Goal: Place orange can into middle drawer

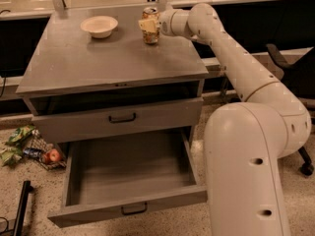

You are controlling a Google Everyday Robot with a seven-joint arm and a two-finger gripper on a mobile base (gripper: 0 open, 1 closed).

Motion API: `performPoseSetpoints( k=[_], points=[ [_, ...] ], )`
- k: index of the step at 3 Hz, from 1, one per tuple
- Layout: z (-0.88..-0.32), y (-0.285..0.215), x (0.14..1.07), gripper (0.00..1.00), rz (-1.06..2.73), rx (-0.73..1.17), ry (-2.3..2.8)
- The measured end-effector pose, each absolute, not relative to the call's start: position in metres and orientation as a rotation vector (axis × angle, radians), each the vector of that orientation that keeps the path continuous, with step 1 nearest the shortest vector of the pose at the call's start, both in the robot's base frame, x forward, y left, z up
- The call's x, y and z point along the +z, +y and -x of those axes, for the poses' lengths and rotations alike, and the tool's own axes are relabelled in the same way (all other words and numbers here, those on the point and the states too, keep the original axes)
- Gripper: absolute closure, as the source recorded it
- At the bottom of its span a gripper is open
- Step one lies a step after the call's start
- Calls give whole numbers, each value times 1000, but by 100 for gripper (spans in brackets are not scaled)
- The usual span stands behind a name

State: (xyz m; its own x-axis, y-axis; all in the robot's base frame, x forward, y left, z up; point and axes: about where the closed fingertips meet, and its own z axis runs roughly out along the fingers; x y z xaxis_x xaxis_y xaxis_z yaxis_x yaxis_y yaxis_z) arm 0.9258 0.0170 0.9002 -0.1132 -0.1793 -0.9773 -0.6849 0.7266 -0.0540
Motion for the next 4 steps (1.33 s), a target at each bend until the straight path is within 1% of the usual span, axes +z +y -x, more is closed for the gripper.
performPoseSetpoints(
  k=[1,2,3,4],
  points=[
    [-904,39,924,95,736,652,1598],
    [-876,64,955,100,802,827,1538],
    [-864,70,953,100,854,863,1541],
    [-848,95,962,100,897,913,1506]
  ],
)
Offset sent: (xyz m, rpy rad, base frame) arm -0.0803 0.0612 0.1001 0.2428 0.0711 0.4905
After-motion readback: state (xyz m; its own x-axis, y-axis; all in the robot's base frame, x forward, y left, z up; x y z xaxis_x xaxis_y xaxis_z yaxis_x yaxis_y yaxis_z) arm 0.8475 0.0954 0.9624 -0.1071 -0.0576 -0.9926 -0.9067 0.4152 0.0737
